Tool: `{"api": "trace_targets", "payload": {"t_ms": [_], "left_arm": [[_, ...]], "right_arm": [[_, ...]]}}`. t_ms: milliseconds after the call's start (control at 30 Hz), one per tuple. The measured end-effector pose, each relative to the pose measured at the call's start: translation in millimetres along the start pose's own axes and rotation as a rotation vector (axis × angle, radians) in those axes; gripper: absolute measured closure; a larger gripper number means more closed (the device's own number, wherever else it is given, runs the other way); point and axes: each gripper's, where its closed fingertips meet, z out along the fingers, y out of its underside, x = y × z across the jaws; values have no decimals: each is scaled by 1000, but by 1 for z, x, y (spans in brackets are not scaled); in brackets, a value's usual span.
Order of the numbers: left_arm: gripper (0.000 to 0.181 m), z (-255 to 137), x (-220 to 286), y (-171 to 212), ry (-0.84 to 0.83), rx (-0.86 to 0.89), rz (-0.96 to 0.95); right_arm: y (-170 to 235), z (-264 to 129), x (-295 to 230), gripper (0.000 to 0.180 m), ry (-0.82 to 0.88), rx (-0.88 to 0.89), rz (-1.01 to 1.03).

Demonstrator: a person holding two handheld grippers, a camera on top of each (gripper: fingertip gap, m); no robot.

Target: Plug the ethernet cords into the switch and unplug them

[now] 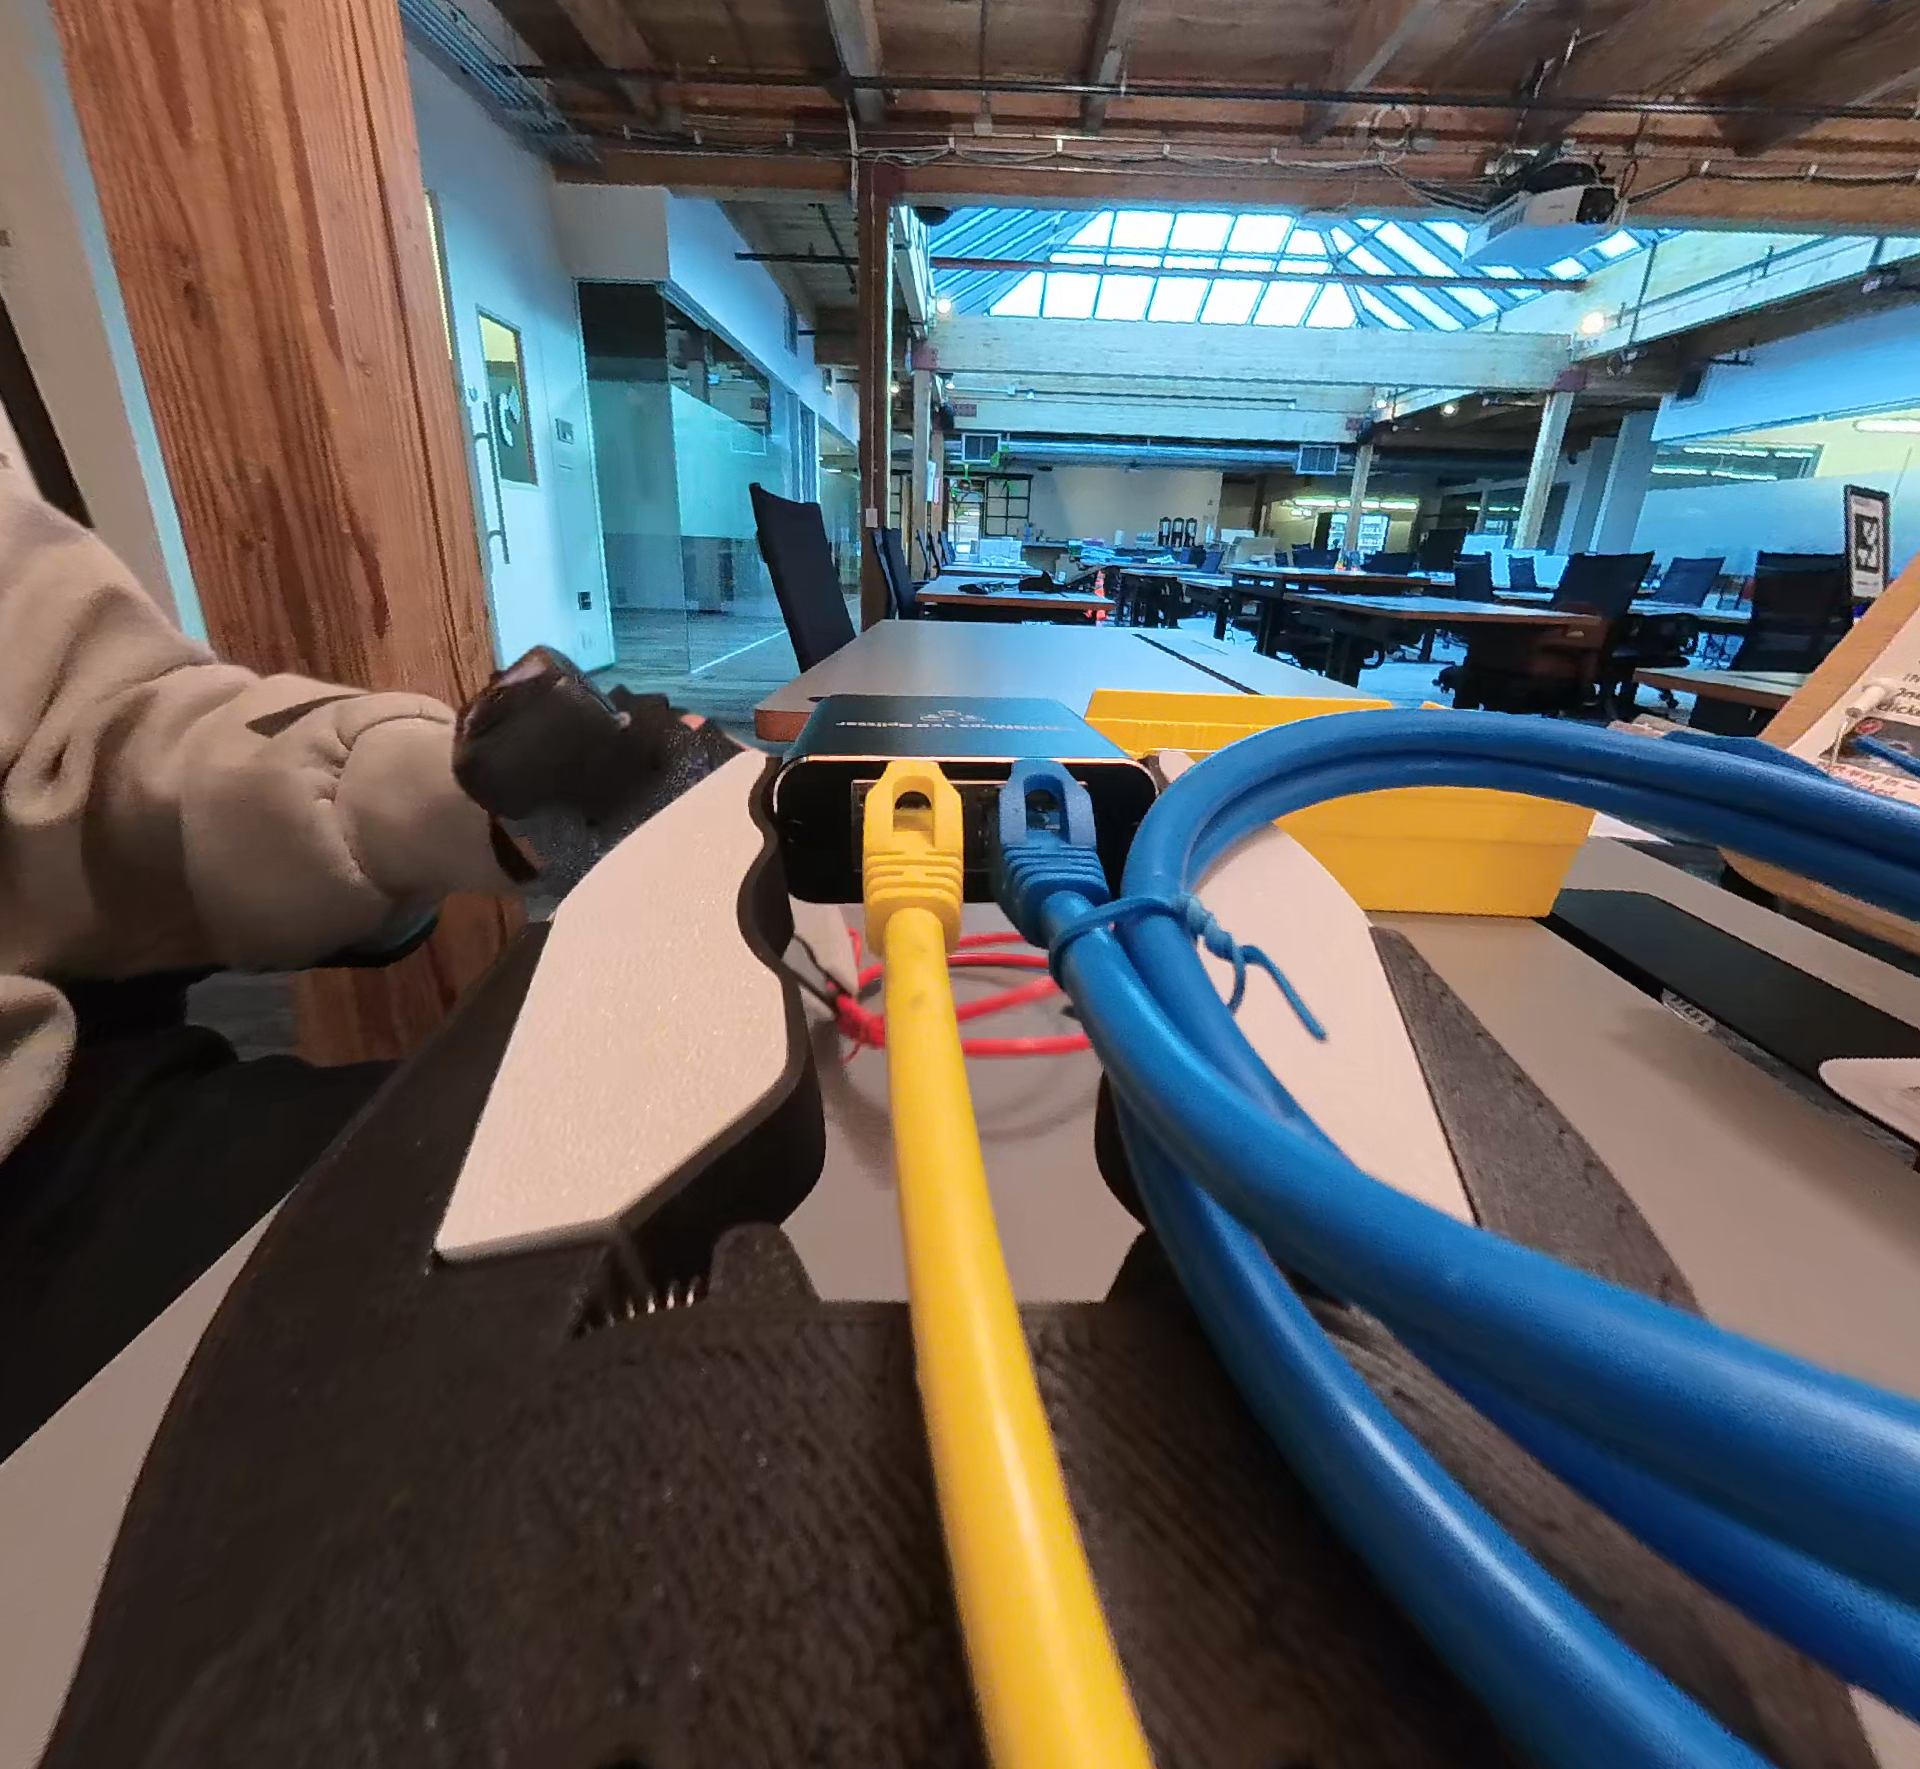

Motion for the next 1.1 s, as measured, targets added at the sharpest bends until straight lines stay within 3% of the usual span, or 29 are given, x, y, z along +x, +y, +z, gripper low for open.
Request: {"api": "trace_targets", "payload": {"t_ms": [133, 233, 400, 467, 567, 633, 733, 800, 867, 1000, 1100], "left_arm": [[158, -11, 13, -17, 175, 76, -162], [137, -13, 21, -13, 335, -3, -205], [147, 8, 22, -3, 323, -45, -120], [169, 16, 19, -1, 318, -60, -206], [170, 14, 22, -1, 395, -96, -347], [172, -5, 37, -15, 591, -59, -425], [173, -77, 42, -76, 1094, 256, -643], [173, -116, 32, -90, 1355, 359, -696], [174, -132, 21, -92, 1535, 380, -756], [174, -108, -5, -85, 1678, 355, -931], [175, -64, -36, -64, 1562, 297, -1045]], "right_arm": [[1, -1, 1, 115, 0, 0, 5], [1, -1, 2, 115, 0, 0, 7], [1, -2, 2, 115, -1, -3, 0], [1, -2, 2, 115, 0, -2, 1], [1, -2, 3, 115, 0, -4, -1], [0, -3, 3, 115, 0, -6, -8], [-2, -5, 4, 115, 3, 6, -3], [-4, -6, 4, 115, 2, 17, 2], [-4, -5, 4, 115, -2, 19, 6], [0, -3, 2, 115, -11, 4, 9], [2, -2, 2, 115, -13, -1, 9]]}}
